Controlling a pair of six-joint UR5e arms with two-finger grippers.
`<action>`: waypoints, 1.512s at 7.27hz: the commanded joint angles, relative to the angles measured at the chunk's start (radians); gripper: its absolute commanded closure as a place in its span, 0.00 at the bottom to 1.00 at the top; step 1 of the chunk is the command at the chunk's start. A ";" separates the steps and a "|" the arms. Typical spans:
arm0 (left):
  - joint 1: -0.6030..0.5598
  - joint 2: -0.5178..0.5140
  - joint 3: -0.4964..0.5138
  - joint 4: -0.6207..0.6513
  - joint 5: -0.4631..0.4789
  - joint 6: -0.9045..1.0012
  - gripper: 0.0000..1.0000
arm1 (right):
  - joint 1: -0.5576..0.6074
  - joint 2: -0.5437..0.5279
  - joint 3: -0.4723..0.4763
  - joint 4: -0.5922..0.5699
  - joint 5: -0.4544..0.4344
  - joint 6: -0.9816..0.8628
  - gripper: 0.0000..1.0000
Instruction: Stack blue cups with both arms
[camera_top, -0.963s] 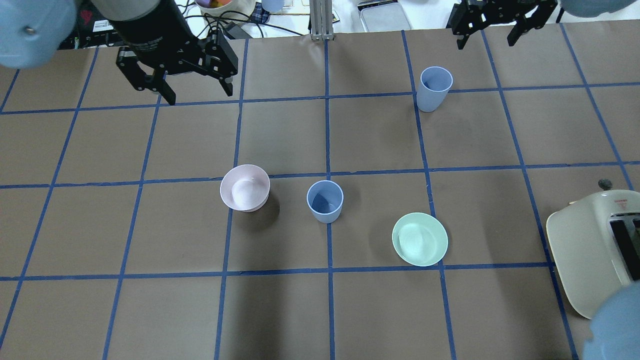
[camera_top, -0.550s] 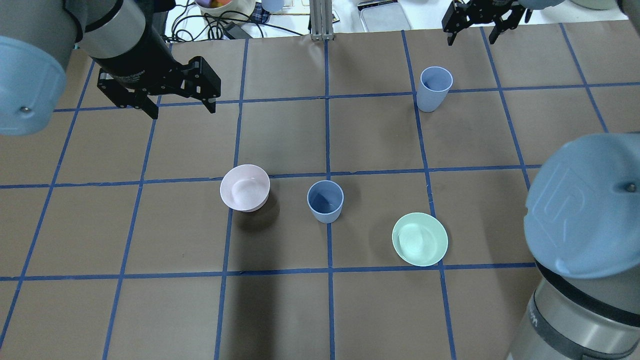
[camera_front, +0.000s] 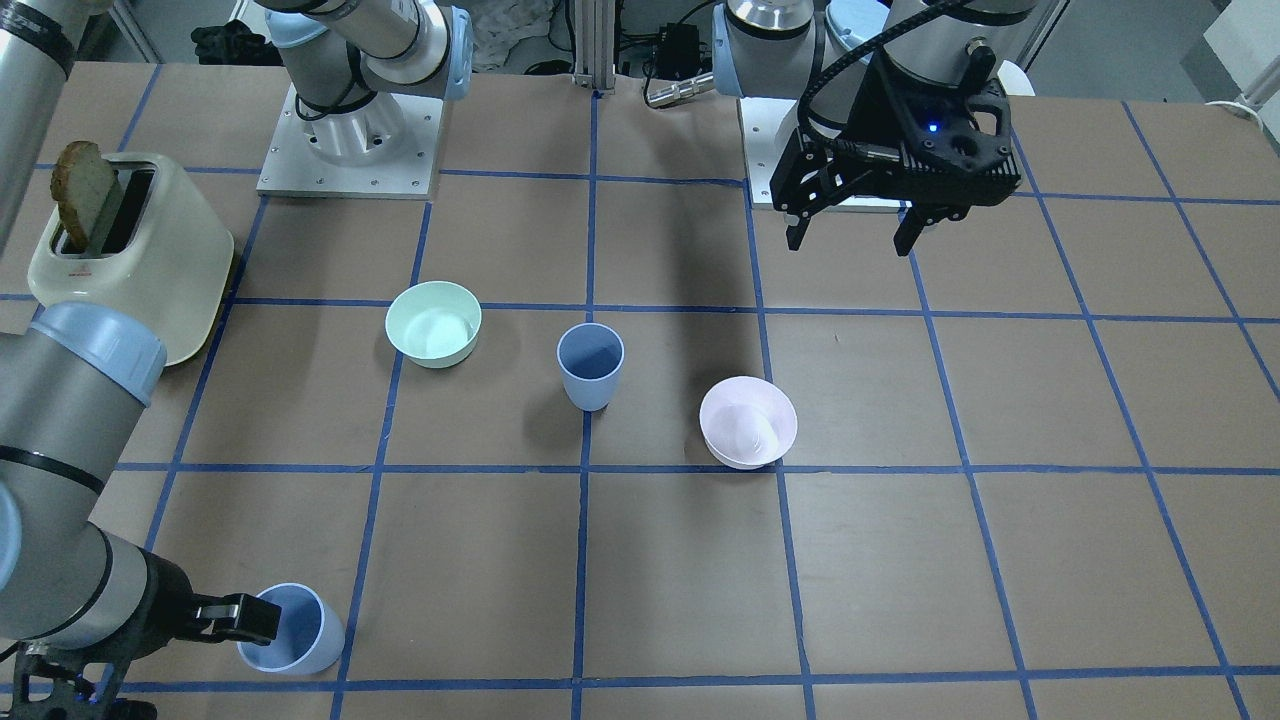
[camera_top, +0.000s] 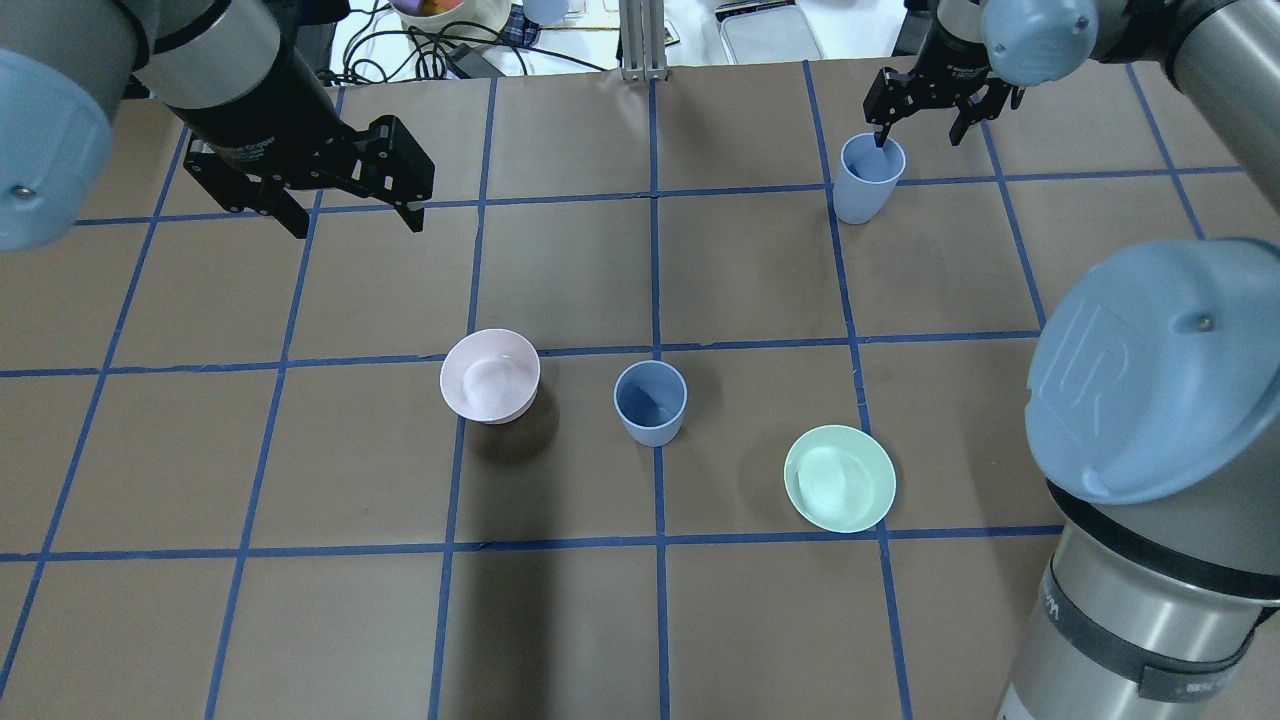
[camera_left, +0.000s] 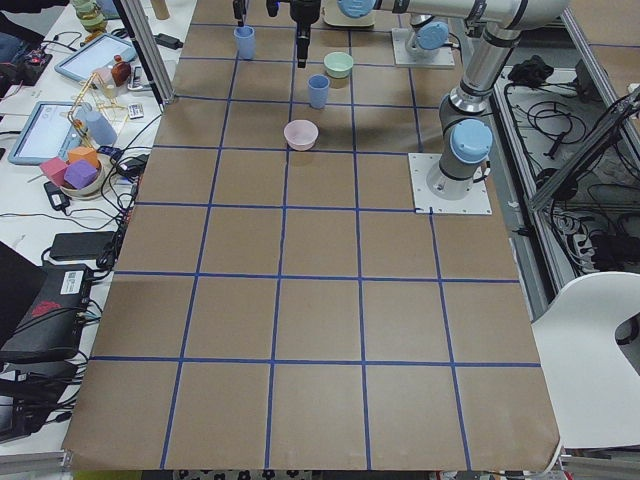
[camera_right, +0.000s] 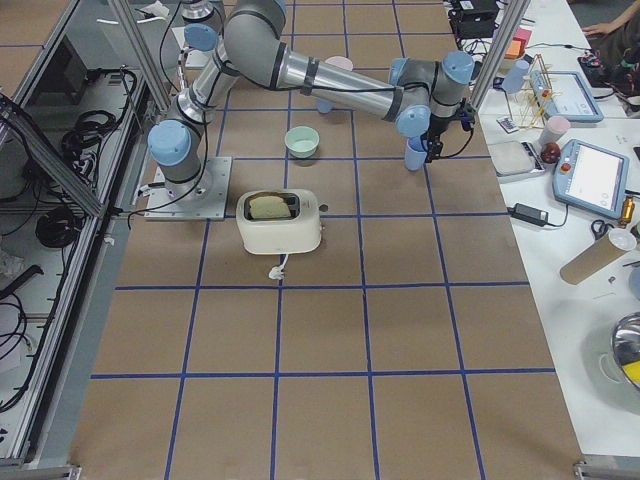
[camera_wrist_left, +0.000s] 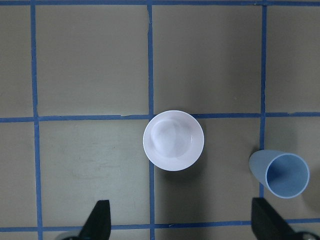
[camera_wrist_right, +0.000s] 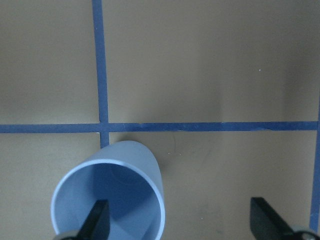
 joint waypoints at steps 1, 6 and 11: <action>0.000 -0.003 0.025 -0.036 -0.001 -0.002 0.00 | 0.000 0.006 0.050 -0.027 0.003 -0.002 0.30; 0.000 0.001 0.022 -0.036 0.002 -0.004 0.00 | 0.000 -0.003 0.061 -0.058 0.011 0.003 1.00; 0.000 0.004 0.016 -0.037 0.005 -0.004 0.00 | 0.194 -0.233 0.112 0.130 0.000 0.189 1.00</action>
